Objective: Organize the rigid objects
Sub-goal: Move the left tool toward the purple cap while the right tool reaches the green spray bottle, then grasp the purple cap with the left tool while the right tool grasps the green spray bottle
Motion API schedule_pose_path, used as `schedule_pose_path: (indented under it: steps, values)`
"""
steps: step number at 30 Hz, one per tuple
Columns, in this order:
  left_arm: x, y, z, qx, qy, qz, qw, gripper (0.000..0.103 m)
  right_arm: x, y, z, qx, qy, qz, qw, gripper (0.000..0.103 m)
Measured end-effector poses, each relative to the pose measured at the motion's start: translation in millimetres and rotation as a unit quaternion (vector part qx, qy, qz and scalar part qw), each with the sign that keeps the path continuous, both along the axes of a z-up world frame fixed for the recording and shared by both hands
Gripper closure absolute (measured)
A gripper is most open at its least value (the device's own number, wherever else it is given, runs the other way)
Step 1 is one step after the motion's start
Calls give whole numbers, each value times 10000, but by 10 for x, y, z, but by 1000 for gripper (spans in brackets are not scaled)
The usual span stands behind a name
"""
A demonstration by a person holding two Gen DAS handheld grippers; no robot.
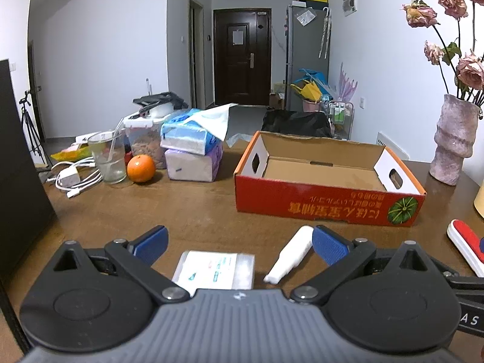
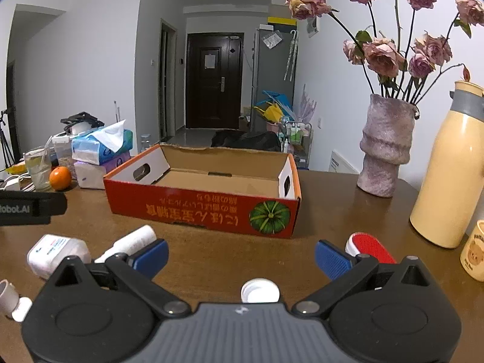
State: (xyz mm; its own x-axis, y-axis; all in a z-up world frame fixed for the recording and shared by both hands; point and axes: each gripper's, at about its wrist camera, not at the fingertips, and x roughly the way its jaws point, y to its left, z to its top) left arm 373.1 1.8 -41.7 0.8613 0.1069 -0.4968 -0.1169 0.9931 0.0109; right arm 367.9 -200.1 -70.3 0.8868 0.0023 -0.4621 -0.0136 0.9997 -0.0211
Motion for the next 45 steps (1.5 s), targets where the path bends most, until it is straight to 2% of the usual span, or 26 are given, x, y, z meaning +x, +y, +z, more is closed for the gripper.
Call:
schedule_pose_path:
  steps: [14, 25, 31, 33, 34, 35, 36, 38, 39, 45]
  values:
    - [-367, 315, -235, -36, 233, 97, 9997, 0, -169, 236, -384, -183, 672, -280, 9972, 0]
    - [-536, 680, -331, -101, 408, 392, 9983, 0, -100, 223, -594, -231, 1037, -621, 9924, 2]
    - [-613, 917, -348, 95, 464, 608, 9970, 0, -171, 148, -653, -193, 1156, -532, 9917, 15]
    - [-641, 1013, -353, 151, 496, 686, 9963, 0, -201, 131, -672, -175, 1209, -437, 9916, 28]
    - [-653, 1060, -356, 160, 513, 722, 9959, 0, -228, 120, -674, -125, 1184, -370, 9922, 30]
    - [-660, 1101, -359, 170, 522, 756, 9956, 0, -258, 113, -673, -83, 1162, -317, 9927, 40]
    - [-677, 1144, -360, 183, 525, 787, 9953, 0, -289, 108, -671, -50, 1123, -243, 9934, 54]
    - [-709, 1220, -361, 203, 538, 833, 9949, 0, -337, 89, -667, 112, 1086, -46, 9940, 70]
    - [-723, 1254, -362, 209, 546, 855, 9946, 0, -354, 82, -666, 173, 1077, 28, 9940, 73]
    - [-814, 1412, -418, 265, 632, 893, 9936, 0, -399, 100, -676, 134, 981, 120, 9950, 73]
